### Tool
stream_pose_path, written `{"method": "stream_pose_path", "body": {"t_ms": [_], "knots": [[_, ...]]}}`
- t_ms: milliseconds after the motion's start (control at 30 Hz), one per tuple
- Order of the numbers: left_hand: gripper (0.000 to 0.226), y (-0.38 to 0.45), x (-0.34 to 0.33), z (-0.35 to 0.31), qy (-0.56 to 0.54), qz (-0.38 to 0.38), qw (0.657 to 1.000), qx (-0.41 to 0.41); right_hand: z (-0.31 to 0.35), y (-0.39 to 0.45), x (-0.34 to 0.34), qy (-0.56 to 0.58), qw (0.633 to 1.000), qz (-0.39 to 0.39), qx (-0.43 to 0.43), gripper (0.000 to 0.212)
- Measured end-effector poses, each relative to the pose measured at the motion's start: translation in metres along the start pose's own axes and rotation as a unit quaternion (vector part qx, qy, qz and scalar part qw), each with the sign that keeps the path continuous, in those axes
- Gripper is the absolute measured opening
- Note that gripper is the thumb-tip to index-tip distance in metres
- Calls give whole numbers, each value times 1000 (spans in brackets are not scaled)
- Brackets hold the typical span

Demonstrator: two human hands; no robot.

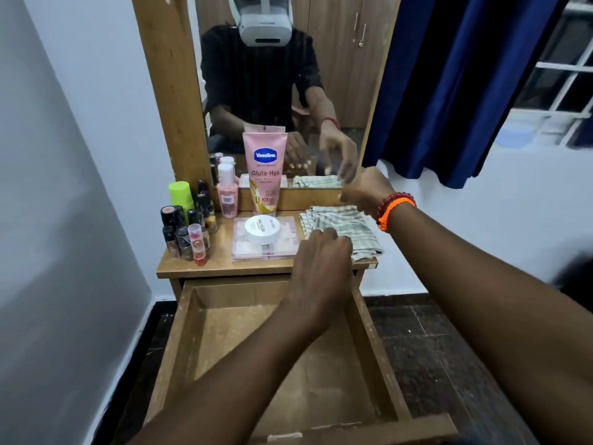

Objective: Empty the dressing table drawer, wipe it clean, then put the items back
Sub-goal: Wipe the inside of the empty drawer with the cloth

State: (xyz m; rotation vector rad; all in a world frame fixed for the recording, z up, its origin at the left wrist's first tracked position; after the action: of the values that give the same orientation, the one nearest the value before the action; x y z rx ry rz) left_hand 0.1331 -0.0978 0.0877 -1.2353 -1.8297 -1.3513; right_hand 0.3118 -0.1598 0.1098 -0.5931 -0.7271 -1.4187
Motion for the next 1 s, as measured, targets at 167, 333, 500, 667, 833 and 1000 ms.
{"method": "stream_pose_path", "body": {"t_ms": [167, 333, 500, 667, 833, 1000], "knots": [[51, 18, -41, -13, 100, 42, 992, -64, -66, 21, -13, 31, 995, 51, -76, 19], [39, 23, -62, -6, 120, 67, 987, -81, -90, 19, -30, 153, 977, 76, -126, 19], [24, 29, -54, 3, 66, 45, 993, -89, -93, 15, -25, 178, 976, 49, -112, 21], [28, -3, -25, -23, 28, 14, 993, -114, -104, -21, -19, 223, 966, 66, -115, 14], [12, -74, -14, -61, 27, -5, 987, -157, -126, -84, -14, 329, 933, 87, -115, 21], [28, -110, -35, -74, 33, 28, 981, -188, -165, -130, -35, 379, 901, 123, -172, 12]]}}
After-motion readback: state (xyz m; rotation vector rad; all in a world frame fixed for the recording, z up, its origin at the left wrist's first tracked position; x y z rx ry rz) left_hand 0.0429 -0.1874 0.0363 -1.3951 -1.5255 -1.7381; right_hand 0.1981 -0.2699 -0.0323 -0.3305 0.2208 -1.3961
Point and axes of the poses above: each hand's wrist, its own y-axis towards the middle knuckle, its own x-axis out of the back of the hand, z = x × y, the point moved 10 cm from there along y, towards the middle knuckle, and after that the axes turned 1 degree about -y, right-handed, at the moved point
